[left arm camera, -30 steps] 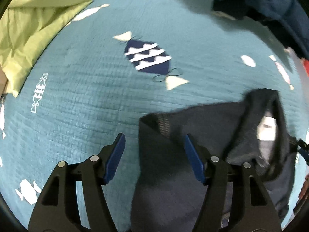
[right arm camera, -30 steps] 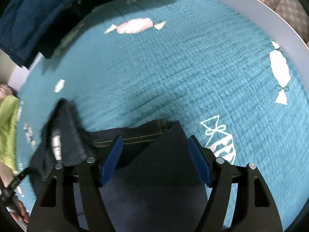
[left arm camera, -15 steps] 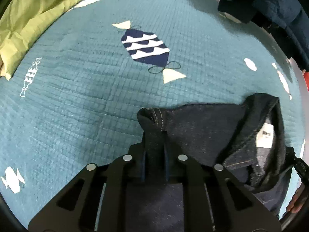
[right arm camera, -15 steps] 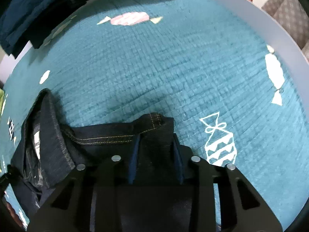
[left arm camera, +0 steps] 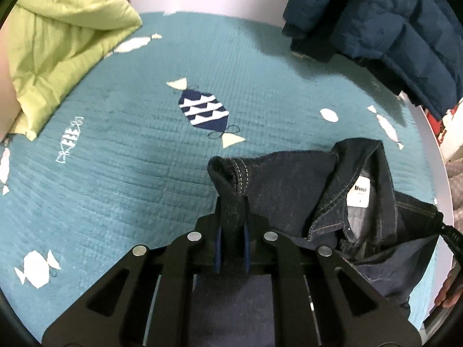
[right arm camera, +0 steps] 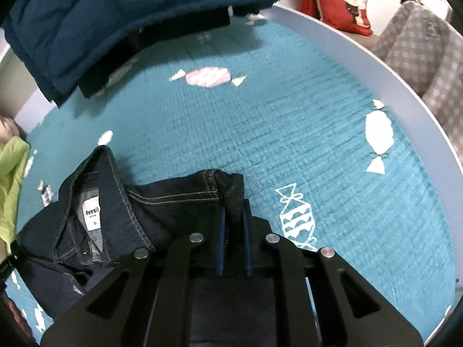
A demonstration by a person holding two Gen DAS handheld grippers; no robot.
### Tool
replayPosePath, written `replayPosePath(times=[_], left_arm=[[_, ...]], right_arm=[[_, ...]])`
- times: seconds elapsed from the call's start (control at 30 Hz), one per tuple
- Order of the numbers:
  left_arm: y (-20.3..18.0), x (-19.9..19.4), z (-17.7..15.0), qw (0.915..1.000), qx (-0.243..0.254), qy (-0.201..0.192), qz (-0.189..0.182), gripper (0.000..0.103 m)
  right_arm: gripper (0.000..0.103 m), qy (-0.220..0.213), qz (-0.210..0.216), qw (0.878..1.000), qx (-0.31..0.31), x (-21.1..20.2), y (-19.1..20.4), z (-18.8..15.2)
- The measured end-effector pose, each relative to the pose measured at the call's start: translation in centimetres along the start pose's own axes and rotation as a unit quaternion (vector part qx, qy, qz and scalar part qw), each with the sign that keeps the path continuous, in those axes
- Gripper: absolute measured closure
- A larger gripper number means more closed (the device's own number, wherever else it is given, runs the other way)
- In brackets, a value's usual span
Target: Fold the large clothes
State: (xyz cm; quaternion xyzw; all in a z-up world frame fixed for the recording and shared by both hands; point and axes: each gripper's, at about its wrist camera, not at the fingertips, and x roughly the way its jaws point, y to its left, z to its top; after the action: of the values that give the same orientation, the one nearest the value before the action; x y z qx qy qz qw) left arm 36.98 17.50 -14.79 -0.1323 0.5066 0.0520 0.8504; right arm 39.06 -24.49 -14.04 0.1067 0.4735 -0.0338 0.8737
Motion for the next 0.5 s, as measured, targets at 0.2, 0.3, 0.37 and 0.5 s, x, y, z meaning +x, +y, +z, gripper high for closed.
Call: replayPosePath(times=[0.2,0.3,0.37,0.5], left_arm=[[-0.1,-5.2,-1.9,0.9992,0.022,-0.033,-0.006,0.093],[-0.2,-7.8,-3.3,0.9976,0.041,-0.054,-0.010,0.092],[-0.1,-10.0,-4.9,0.9956,0.058,-0.073,-0.012,0.092],[0.6,-13.3,-8.4,0.9920,0.079,-0.096,-0.018,0.093]], right_arm=[[0.094,-0.031,0.016,0.999,-0.012,-5.3,-0.6,-1.6],[0.094,-0.054,0.022,0.998,-0.028,-8.3,-1.3,-3.6],[0.094,-0.062,0.032,0.997,-0.025,-10.0,-2.1,-4.9],[0.094,-0.084,0.055,0.994,-0.036,-13.4,-4.0,-8.3]])
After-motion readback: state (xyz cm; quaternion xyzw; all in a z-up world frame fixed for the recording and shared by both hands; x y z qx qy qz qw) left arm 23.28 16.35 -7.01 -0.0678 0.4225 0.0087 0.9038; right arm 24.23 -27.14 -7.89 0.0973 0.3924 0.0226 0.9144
